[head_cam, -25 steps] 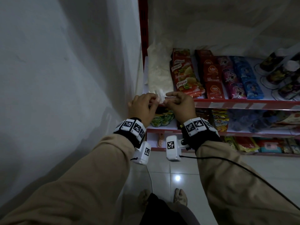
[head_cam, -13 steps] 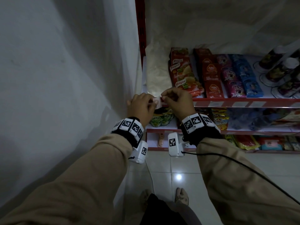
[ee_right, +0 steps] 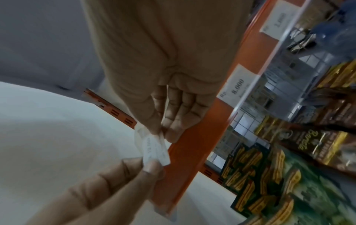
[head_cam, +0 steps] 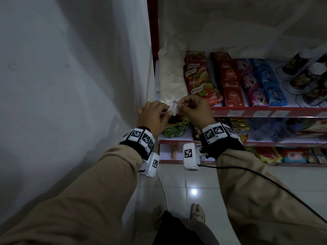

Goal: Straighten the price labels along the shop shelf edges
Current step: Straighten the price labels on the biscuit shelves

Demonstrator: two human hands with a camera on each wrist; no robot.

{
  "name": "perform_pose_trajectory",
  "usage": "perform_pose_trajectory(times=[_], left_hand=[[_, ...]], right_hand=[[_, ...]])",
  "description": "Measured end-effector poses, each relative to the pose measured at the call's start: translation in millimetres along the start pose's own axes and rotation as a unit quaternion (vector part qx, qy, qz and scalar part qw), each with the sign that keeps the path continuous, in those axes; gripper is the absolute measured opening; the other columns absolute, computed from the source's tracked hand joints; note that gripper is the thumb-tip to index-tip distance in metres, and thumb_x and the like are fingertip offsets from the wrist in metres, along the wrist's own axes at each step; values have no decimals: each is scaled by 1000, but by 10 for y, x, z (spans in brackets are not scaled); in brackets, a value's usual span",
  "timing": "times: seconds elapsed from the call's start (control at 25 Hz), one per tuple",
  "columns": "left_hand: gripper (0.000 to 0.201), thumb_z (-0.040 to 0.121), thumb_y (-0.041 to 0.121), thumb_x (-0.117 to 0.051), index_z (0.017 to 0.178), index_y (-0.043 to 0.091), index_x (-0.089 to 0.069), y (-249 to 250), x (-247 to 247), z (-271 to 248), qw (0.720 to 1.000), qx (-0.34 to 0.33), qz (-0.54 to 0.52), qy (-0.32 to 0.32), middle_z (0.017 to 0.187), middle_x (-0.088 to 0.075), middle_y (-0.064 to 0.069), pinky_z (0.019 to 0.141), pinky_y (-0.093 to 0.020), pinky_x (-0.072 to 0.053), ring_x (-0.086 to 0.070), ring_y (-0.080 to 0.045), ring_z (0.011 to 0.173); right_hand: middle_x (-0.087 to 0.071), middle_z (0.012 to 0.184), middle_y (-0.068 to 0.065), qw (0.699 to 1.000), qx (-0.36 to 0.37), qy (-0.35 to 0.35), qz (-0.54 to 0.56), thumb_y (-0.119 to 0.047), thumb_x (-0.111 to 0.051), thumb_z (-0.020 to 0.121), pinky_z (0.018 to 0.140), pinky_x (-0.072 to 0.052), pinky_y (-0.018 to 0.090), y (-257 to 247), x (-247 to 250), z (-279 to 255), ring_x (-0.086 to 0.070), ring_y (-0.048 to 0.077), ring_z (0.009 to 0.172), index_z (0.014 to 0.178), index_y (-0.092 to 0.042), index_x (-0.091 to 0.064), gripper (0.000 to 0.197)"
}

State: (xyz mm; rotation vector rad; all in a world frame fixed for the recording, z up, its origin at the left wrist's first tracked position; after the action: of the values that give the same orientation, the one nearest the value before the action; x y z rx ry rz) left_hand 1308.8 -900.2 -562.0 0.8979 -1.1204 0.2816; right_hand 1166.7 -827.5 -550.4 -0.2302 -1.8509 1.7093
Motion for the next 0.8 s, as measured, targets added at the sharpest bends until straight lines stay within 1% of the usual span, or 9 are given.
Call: perform_pose_trajectory(times=[0.08, 0.2, 0.28, 0.36, 0.44, 0.48, 0.56, 0.68, 0.8], left_hand=[[22, 91, 34, -55, 107, 21, -63, 18, 17, 12, 999, -15, 38, -7, 109, -60, 1, 80, -34, -23, -49, -24, 105], [23, 91, 32, -54, 110, 23, -62, 57, 53, 33, 995, -44, 91, -18, 110, -60, 2, 87, -37, -25, -50, -24, 105], [23, 92, 32, -53, 111, 24, -62, 69, 75, 27, 994, -47, 100, -21, 110, -60, 3, 90, -39, -26, -51, -23, 105], [21, 92, 33, -53, 109, 24, -62, 79, 82, 11, 996, -45, 81, -15, 106, -61, 4, 91, -38, -26, -52, -22, 102], [22, 90, 32, -57, 110, 22, -60, 75, 90, -2, 999, -34, 31, -7, 100, -63, 4, 88, -36, -30, -55, -21, 97], [25, 89, 31, -59, 112, 21, -58, 23, 111, -1, 1000, -26, 2, -3, 98, -63, 4, 87, -35, -32, -56, -21, 95], [33, 88, 28, -62, 118, 18, -56, 14, 111, 9, 999, -25, -30, -5, 100, -61, 0, 88, -37, -39, -56, -21, 94], [36, 87, 28, -62, 122, 18, -57, 48, 101, 27, 999, -49, 4, -16, 106, -59, -5, 88, -42, -43, -54, -26, 99], [27, 90, 28, -59, 114, 16, -64, 59, 47, 61, 996, -52, 61, -28, 107, -58, -7, 86, -41, -41, -51, -28, 100]], right_hand=[[-67, 87, 13, 1000, 2, 7, -23, -1, -65, 81, 77, -56, 35, 2, 14, 5, -65, 23, 82, 92, -8, -64, 13], [-69, 95, 6, 984, 100, -41, -139, -6, -65, 82, 77, -54, 31, -118, 3, 3, -66, 19, 84, 104, -13, -67, 23], [-71, 90, 3, 968, 134, -53, -207, -7, -64, 84, 75, -54, 32, -171, 9, 12, -65, 16, 79, 97, -14, -71, 17], [-70, 83, 1, 971, 123, -23, -206, -5, -64, 84, 73, -54, 31, -147, 72, 21, -65, 15, 76, 90, -12, -71, 12], [-69, 82, 0, 978, 108, 25, -174, -4, -63, 84, 71, -52, 26, -98, 149, 22, -65, 15, 77, 88, -12, -70, 11], [-69, 82, 0, 979, 111, 37, -166, -4, -63, 85, 72, -53, 26, -99, 125, 34, -65, 15, 78, 89, -12, -69, 11], [-70, 84, 2, 978, 117, 36, -168, -5, -63, 85, 75, -54, 32, -88, 109, 36, -65, 15, 79, 89, -13, -69, 11], [-68, 87, 9, 972, 109, 4, -206, -9, -64, 84, 75, -53, 39, -22, 29, 49, -64, 21, 80, 90, -17, -69, 11], [-64, 88, 11, 956, 135, 7, -260, -8, -62, 82, 75, -49, 39, -11, -22, -10, -57, 27, 84, 91, -17, -69, 14]])
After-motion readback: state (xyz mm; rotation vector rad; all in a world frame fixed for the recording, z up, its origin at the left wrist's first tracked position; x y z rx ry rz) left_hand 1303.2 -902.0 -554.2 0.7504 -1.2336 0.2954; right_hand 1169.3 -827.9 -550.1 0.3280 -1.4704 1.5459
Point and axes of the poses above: each hand's wrist, its own z-axis towards the middle knuckle, its own x-axis out of the back of the hand, y = z × x, the point moved 4 cm from there along z, towards the middle knuckle
